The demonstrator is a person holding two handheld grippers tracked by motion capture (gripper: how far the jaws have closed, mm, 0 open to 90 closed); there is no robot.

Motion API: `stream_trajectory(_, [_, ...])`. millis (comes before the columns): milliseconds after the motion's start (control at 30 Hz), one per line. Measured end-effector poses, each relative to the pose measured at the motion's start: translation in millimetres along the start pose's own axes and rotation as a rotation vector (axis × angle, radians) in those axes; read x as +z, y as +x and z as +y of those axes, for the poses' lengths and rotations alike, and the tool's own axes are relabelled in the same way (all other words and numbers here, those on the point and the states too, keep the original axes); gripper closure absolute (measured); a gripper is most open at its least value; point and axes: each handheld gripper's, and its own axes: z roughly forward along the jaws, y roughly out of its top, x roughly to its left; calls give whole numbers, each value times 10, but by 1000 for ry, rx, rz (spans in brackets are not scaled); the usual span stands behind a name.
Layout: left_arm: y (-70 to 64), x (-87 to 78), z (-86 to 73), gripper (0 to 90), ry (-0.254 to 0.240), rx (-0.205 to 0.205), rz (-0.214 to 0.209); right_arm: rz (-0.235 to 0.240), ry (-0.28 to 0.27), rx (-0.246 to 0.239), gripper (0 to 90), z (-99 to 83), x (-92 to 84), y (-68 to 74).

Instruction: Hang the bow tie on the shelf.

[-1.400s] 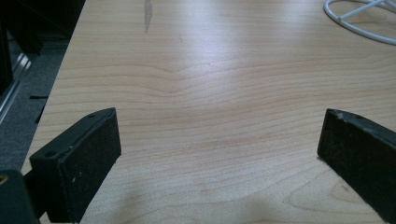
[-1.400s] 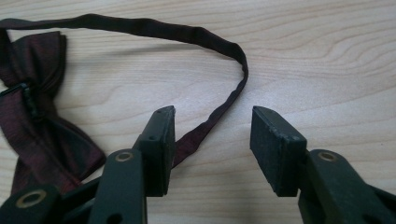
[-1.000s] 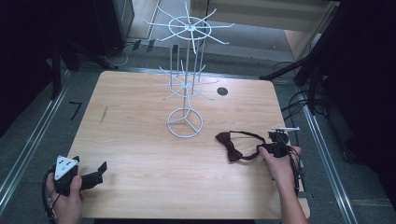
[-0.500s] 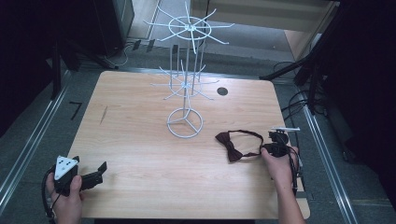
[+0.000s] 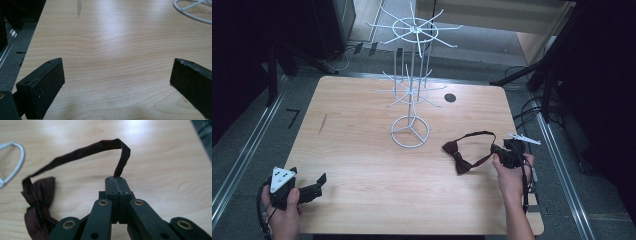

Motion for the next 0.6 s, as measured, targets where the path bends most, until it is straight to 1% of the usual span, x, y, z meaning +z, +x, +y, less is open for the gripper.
stream_trajectory(133, [-1, 0, 0, 1, 0, 1, 0, 0, -89, -44, 900, 23, -94, 99])
stream_trajectory(167, [0, 0, 0, 1, 0, 1, 0, 0, -89, -44, 900, 23, -94, 99])
stream_trajectory(200, [0, 0, 0, 1, 0, 0, -1, 6, -128, -56, 900, 45, -142, 151])
stream_trajectory(233, [1, -1, 1, 1, 3, 1, -1, 6, -149, -62, 900, 58, -167, 178])
stream_trajectory(267, [1, -1, 1, 1, 3, 1, -1, 6, -149, -62, 900, 58, -167, 178])
stream_trajectory(300, [0, -1, 1, 2, 4, 2, -2, 16, -181, -71, 900, 87, -214, 234])
stream_trajectory(333, [0, -1, 1, 2, 4, 3, -2, 16, -181, -71, 900, 87, -214, 234])
stream_trajectory(367, [-1, 1, 1, 2, 2, 2, -3, 31, -212, -80, 900, 117, -261, 287])
stream_trajectory(400, [-1, 1, 1, 2, 2, 2, -3, 33, -221, -90, 900, 135, -281, 309])
stream_trajectory(533, [-1, 0, 1, 2, 3, 3, -3, 54, -265, -102, 900, 200, -377, 394])
stream_trajectory(600, [-1, 1, 1, 1, 3, 4, -4, 55, -273, -102, 900, 215, -400, 419])
